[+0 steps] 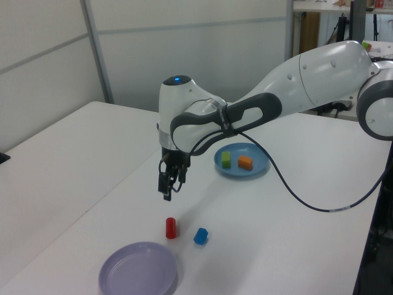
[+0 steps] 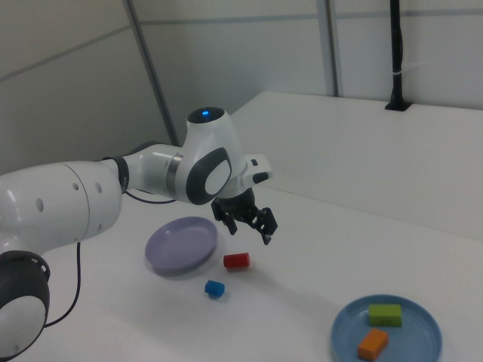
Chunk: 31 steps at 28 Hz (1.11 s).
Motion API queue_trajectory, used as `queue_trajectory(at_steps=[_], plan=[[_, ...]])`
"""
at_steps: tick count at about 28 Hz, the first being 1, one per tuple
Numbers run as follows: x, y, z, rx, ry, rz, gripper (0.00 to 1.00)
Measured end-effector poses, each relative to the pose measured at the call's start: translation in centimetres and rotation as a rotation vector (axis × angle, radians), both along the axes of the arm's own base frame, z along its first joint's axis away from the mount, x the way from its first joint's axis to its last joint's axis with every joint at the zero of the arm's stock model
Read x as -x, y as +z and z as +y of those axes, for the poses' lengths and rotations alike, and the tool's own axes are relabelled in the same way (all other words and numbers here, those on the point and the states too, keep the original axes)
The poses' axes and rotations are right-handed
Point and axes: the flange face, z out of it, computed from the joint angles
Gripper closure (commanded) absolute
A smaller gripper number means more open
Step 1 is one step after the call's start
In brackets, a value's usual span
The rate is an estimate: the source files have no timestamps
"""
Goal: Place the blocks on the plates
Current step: 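Move the gripper down over the red cylinder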
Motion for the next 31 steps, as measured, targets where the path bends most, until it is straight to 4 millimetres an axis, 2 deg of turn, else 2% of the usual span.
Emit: queue_trajectory(at_steps=[5,8,15,25,31], plan=[[1.5,-1.0,1.1,-0.002,0.017,-0.051,0.00],[3.1,-1.7,1.8,-0.004,0.028,-0.092,0.00],[5.4,-2.8,2.3,0.005,0.058,-0.096,0.00],[5.0,-5.8,2.6,0.039,0.308,-0.105,0.00],[4.5,-6.5,2.7,0.058,0.424,-0.129,0.00]])
